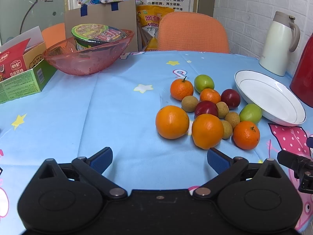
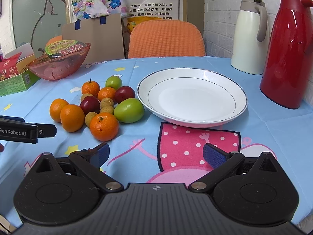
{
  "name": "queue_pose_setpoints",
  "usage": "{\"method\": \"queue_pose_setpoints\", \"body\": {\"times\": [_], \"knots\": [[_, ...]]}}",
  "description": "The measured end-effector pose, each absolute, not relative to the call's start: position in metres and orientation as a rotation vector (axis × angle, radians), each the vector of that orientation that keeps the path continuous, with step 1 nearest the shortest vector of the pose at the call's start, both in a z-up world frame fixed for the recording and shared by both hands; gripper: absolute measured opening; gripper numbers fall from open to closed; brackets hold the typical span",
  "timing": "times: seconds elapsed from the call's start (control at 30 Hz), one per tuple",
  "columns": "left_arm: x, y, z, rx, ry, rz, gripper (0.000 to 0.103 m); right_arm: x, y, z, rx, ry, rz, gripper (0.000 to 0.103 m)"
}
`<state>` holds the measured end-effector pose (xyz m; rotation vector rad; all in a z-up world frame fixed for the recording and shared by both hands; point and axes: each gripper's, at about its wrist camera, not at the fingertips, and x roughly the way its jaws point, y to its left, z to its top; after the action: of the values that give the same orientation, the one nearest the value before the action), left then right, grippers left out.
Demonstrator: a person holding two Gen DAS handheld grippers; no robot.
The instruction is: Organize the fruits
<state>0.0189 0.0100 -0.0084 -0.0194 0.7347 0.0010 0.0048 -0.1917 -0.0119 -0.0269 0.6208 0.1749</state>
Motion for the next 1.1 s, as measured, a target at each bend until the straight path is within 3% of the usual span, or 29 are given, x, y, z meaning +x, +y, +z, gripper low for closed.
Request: {"method": "queue_pose_setpoints", "body": {"times": [0.77,1.0,1.1], "knots": [[0.013,0.011,-0.005,-0.043,0.719,-0.017,0.103,0.000,-0.189,-0.009,-0.025,0.610,0.205,0.103],[0.010,0.026,0.000,-0.111,0.674,-0.065,0.103,-0.009,-0.188,-0.004,0.034,0.480,0.319,0.103],[0.007,0.031,0.002,-0.137,0.655,-0.099,0.103,-0.003,-0.178,-0.006,0.009,0.539,0.374,0.103]]}}
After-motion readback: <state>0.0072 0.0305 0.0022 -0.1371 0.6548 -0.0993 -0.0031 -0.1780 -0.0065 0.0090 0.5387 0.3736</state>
